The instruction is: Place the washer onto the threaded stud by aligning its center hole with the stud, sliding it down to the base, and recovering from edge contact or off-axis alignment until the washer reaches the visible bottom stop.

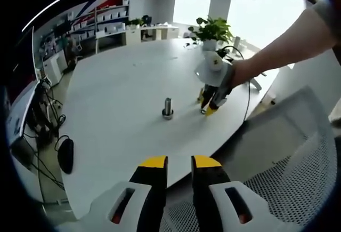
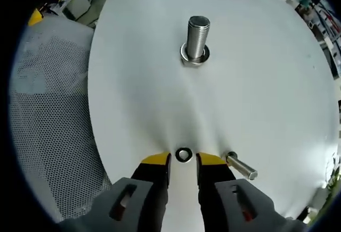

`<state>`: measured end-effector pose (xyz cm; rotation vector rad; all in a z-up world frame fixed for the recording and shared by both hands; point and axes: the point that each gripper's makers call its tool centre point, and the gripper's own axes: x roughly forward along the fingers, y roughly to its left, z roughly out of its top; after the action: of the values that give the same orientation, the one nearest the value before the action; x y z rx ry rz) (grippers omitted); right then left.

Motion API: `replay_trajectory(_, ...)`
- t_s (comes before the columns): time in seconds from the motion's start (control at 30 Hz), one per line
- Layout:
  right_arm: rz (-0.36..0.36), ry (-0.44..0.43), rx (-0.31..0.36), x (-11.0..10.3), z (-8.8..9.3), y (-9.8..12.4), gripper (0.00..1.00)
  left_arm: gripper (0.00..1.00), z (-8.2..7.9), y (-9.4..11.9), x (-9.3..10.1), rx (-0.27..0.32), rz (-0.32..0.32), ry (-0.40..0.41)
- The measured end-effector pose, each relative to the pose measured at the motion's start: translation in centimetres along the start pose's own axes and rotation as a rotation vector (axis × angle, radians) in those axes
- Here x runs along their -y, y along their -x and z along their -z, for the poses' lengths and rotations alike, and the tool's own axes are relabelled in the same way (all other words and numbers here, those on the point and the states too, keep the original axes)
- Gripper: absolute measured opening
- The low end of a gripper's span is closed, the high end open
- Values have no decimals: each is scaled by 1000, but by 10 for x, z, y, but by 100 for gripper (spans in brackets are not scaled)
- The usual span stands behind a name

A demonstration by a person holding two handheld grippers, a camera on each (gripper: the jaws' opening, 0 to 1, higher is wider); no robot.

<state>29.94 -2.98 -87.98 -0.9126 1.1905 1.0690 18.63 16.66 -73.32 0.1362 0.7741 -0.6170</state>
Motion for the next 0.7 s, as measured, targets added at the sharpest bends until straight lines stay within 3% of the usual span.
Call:
replay_trajectory(0.27,3,58,-54,1,1,-2,21,15,-1,-1,1,-1,-1,-1)
replay_trajectory(0.43,16,140,-71,-4,0,-2,19,15,-2,-2,0,3,-5,2)
replay_trajectory(0.7,12,126,-80,0,0,-2,16,15,-2,-1,-1,4,-11,6)
